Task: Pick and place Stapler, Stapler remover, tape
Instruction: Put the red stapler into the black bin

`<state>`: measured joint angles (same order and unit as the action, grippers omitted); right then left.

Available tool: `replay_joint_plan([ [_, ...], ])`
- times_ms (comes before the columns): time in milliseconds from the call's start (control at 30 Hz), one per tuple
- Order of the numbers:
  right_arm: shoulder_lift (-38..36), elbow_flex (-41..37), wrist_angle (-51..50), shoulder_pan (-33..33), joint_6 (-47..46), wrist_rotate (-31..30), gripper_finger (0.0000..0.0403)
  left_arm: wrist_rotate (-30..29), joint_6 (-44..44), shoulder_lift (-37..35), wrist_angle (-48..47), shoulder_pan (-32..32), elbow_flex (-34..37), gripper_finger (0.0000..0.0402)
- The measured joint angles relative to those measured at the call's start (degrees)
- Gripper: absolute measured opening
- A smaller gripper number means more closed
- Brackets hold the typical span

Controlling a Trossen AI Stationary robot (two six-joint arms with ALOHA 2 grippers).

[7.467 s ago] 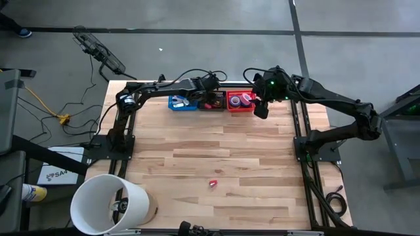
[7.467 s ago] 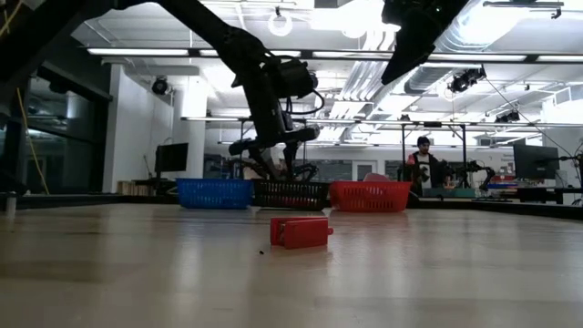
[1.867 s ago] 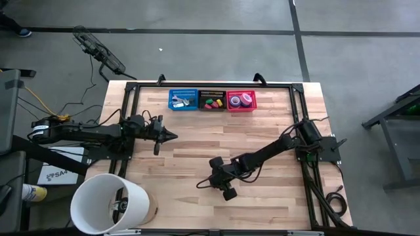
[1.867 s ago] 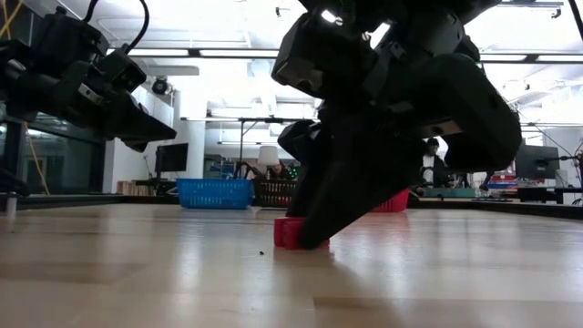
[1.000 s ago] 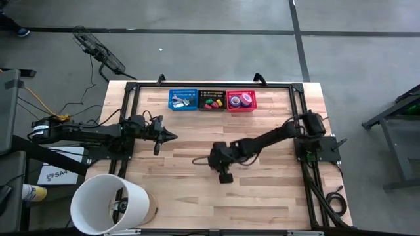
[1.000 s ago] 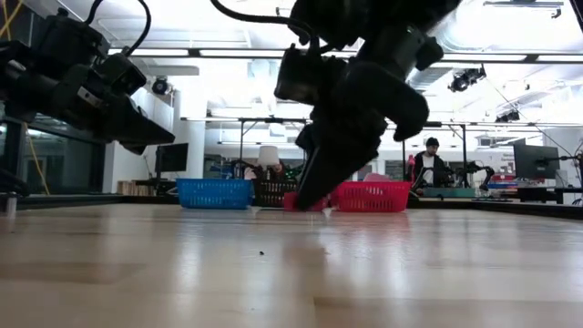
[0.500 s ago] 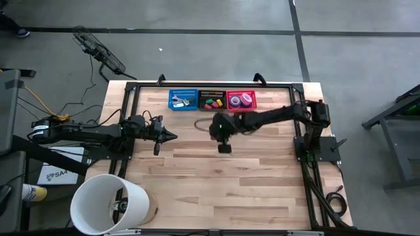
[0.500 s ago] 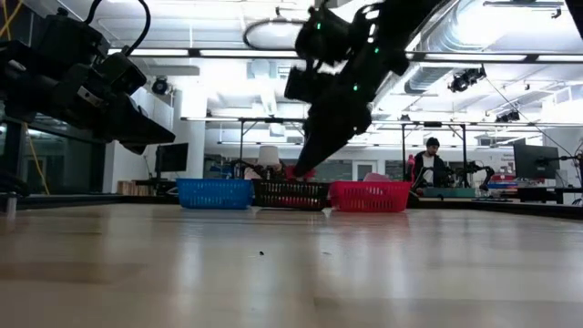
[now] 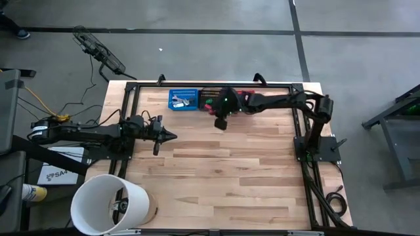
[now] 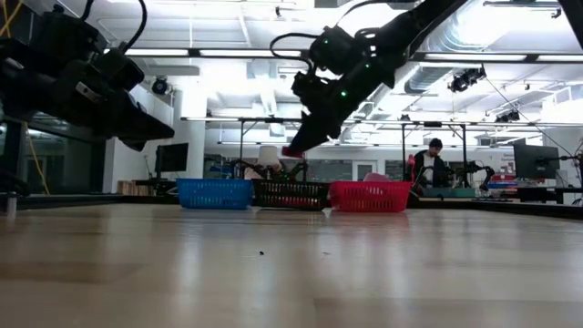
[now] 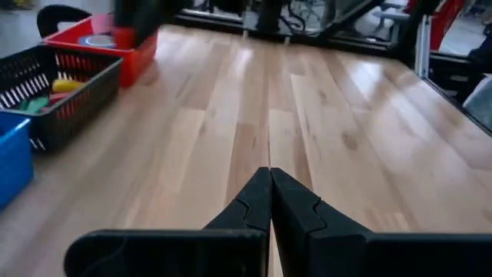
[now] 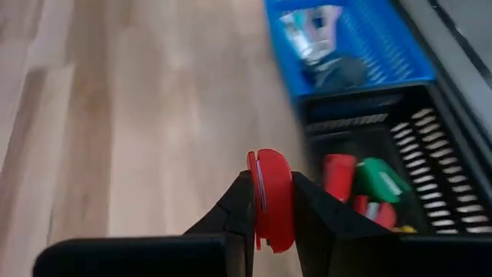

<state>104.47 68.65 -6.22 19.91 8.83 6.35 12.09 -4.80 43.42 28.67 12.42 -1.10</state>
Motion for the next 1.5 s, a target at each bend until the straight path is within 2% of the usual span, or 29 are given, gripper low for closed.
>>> replay_joint_plan([
  [233,0.7,0.0,3.4,4.5,-5.6,-0.2,0.0048,-0.7,0.0,-4.6,-2.5,-3.5,0.0,0.0001],
  [400,0.9,0.0,4.6,6.9,-15.3,-0.8,0.0048,-0.7,0.0,-10.1,-4.9,-6.3,0.0,0.0001],
  [767,5.5,0.0,3.4,7.5,-27.5,-2.2,0.0048,-0.8,0.0,-22.7,-8.3,-7.2,0.0,0.0001],
  [900,5.5,0.0,3.5,8.2,-30.0,-4.0,0.0048,-0.8,0.0,-25.9,-8.3,-7.2,0.0,0.0001],
  [1267,5.5,0.0,2.1,9.0,-31.4,-3.9,0.0057,-0.8,0.0,-33.4,-9.5,-7.2,0.0,0.0001],
  [1500,5.5,0.0,2.0,8.9,-33.6,-4.4,0.0105,-0.8,0.0,-34.4,-9.6,-7.2,0.0,0.0001],
])
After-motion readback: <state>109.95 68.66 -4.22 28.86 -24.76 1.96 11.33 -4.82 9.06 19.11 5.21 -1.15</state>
